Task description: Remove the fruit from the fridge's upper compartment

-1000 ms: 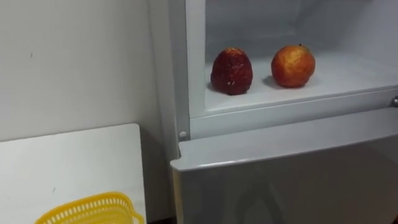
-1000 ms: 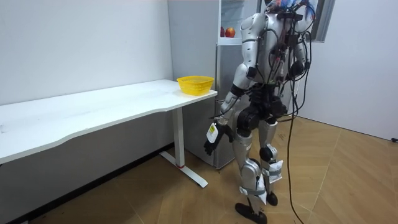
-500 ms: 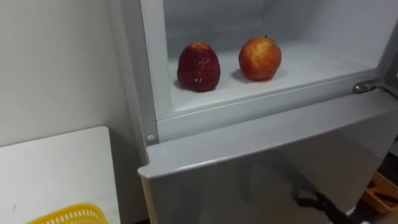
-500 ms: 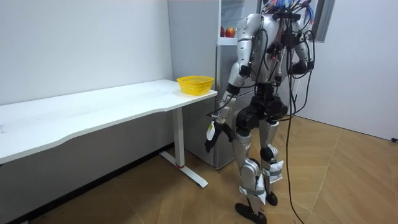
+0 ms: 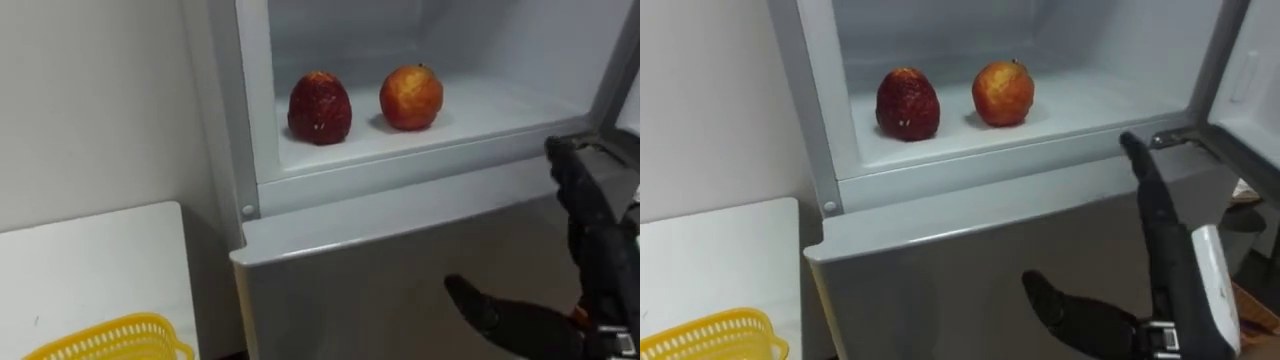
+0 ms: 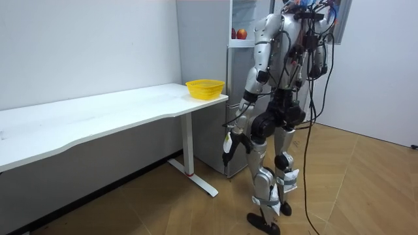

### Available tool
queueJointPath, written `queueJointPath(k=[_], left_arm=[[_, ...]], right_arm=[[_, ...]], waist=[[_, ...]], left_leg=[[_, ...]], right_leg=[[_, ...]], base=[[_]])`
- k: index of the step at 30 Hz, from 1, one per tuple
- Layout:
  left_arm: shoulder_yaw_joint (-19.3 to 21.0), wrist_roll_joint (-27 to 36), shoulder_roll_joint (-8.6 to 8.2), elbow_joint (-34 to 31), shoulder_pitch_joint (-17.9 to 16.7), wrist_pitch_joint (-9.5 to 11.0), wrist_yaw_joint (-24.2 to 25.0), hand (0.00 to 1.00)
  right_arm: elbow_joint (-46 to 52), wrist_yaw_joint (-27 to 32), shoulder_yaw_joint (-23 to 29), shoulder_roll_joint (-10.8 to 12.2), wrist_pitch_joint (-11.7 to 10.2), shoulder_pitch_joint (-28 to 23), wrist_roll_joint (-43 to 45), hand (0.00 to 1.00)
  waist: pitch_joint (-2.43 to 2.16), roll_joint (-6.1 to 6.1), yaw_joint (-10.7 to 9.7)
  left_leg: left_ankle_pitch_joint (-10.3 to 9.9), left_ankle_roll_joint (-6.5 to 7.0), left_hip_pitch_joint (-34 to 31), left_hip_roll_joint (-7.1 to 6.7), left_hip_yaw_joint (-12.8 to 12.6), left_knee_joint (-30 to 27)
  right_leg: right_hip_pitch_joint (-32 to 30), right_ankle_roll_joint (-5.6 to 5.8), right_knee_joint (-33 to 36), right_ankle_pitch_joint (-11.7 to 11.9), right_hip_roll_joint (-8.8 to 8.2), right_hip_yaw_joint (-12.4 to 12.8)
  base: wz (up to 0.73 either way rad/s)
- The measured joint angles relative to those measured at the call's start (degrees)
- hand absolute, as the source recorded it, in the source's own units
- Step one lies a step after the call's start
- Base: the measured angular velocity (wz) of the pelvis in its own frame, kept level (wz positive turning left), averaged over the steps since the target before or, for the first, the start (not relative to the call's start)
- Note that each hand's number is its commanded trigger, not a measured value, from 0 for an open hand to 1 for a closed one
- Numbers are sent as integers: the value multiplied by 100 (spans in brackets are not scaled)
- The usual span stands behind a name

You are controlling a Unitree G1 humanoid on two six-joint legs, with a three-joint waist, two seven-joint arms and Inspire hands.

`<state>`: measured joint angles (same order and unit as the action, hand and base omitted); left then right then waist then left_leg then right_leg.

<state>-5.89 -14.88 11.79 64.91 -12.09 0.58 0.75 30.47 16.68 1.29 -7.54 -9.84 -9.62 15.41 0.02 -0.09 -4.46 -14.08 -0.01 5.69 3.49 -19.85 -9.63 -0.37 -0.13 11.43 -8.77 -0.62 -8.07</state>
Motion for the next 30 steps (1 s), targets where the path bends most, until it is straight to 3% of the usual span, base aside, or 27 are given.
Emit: queueJointPath(k=[6,15,17,22,28,30], left_arm=[[7,-63,26,152,78,1,111,0],[-3,-286,25,201,112,19,107,0],[-2,-285,26,201,84,19,104,0],[9,-299,27,204,71,15,132,0],[79,-612,26,185,156,-50,230,0],[80,-616,26,180,134,-84,223,0]], right_arm=[[203,495,-78,-154,-331,106,140,0],[201,850,-353,-217,-345,638,673,0],[200,921,-363,-222,-348,652,739,0],[168,1036,-458,-273,-452,1017,723,0],[-114,1027,-441,-768,-453,1748,710,0],[-261,995,-442,-812,-452,1865,673,0]], waist=[[-6,-30,183],[-11,-75,352],[-31,-119,426],[9,-224,591],[6,-275,659],[13,-272,689]], left_leg=[[0,0,14,13,117,15],[4,-6,-1,-10,281,14],[6,-8,7,-9,287,12],[8,-9,44,-11,337,0],[6,-2,39,-7,480,32],[7,-3,81,-7,498,33]], right_leg=[[77,12,-69,34,-1,-87],[143,14,-89,33,-23,-371],[155,15,-89,32,-22,-377],[232,14,-103,32,-41,-477],[297,15,-94,32,-80,-648],[349,15,-99,32,-75,-658]], base=[[8],[7],[4],[5],[12],[6]])
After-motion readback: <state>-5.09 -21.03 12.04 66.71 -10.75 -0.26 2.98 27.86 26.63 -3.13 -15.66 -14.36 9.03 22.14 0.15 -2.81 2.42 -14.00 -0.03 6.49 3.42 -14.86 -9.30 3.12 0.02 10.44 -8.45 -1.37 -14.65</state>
